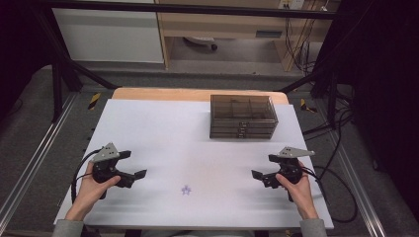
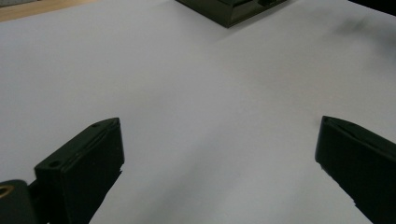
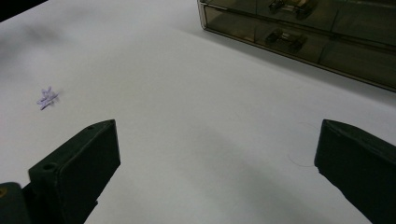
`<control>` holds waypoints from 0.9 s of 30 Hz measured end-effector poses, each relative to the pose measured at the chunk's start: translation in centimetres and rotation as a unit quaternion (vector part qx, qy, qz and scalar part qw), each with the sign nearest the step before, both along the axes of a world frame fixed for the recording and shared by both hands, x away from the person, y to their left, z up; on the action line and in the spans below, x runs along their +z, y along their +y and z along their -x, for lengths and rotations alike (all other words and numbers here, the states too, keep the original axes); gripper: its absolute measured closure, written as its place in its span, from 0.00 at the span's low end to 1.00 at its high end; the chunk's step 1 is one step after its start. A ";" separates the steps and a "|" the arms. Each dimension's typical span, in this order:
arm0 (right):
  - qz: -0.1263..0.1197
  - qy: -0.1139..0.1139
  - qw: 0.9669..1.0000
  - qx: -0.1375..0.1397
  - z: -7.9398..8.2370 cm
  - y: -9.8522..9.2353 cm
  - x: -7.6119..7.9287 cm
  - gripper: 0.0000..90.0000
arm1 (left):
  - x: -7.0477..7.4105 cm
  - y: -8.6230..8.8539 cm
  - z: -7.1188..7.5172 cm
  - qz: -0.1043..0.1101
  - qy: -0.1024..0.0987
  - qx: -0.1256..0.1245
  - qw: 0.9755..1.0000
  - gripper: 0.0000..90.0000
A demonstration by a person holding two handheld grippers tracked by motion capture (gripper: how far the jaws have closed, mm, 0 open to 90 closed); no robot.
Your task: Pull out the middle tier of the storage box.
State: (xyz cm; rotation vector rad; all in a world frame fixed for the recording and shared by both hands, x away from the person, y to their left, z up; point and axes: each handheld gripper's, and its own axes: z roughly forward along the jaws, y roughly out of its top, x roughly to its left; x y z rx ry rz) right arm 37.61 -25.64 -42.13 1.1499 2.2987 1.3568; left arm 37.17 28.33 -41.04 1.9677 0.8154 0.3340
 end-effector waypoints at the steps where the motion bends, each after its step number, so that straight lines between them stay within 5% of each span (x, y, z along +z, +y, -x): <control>1: 0.000 0.001 1.000 -0.001 0.0 0.1 0.1 0.01 | 0.0 0.0 0.0 -0.001 0.000 0.000 1.000 0.01; 27: 0.042 -0.007 0.999 -0.010 -0.6 1.5 0.5 0.01 | -0.1 -0.1 -0.1 -0.003 0.002 0.000 1.000 0.01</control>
